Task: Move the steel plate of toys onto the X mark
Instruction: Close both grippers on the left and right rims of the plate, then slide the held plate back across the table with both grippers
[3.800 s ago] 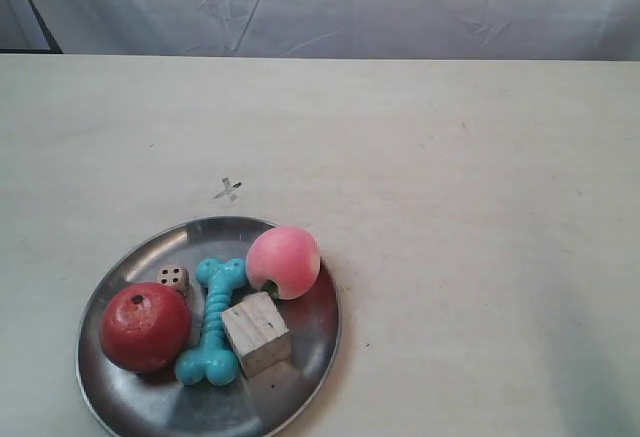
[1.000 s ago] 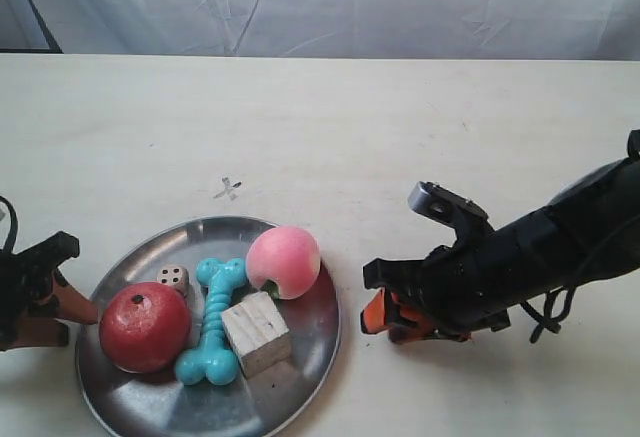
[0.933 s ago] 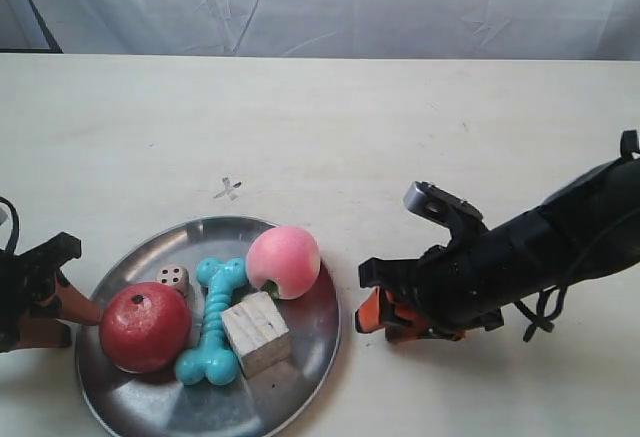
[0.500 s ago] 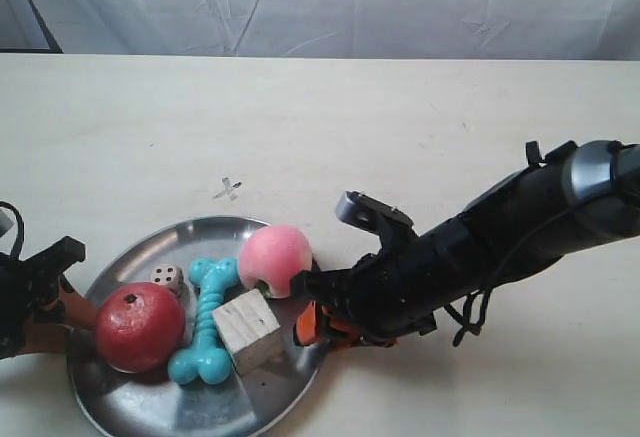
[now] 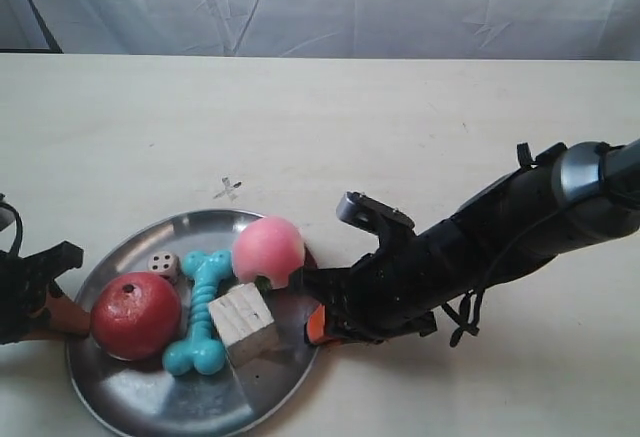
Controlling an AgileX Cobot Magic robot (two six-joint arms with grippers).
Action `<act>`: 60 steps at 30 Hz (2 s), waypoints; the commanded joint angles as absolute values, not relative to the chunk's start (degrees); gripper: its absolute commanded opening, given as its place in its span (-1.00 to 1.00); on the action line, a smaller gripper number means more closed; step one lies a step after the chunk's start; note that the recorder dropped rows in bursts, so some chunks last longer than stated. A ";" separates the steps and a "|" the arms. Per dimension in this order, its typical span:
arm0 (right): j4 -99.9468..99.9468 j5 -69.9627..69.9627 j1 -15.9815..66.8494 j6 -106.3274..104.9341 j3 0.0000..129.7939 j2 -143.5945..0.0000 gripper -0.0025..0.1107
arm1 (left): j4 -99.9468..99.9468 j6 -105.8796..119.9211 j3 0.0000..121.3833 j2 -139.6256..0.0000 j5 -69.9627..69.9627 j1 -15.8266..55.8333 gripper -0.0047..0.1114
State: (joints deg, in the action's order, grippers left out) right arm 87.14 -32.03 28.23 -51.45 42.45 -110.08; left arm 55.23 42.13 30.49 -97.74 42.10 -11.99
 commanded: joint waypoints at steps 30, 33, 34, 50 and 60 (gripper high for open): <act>54.02 -34.35 21.34 -20.66 81.29 -125.99 -0.97 | 51.82 34.96 70.07 -119.27 36.86 -3.24 -0.92; 53.32 -33.94 21.34 -20.66 81.29 -125.99 -0.97 | 50.61 35.01 70.07 -119.68 36.58 -3.24 -0.92; 53.19 -33.94 21.34 -20.66 81.29 -126.12 -0.97 | 50.31 35.01 70.07 -119.78 36.58 -3.24 -0.92; 48.25 -34.26 21.24 -16.79 81.29 -127.89 -0.19 | 43.22 34.88 70.07 -119.79 38.58 -3.34 -0.32; 43.66 -36.23 21.12 -15.98 81.29 -125.43 -0.60 | 39.86 32.01 70.07 -117.90 39.29 -3.79 -0.24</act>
State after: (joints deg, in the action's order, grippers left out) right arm 46.87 -34.50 21.20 -16.23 81.51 -127.18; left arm 42.71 33.98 70.17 -119.12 39.06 -3.70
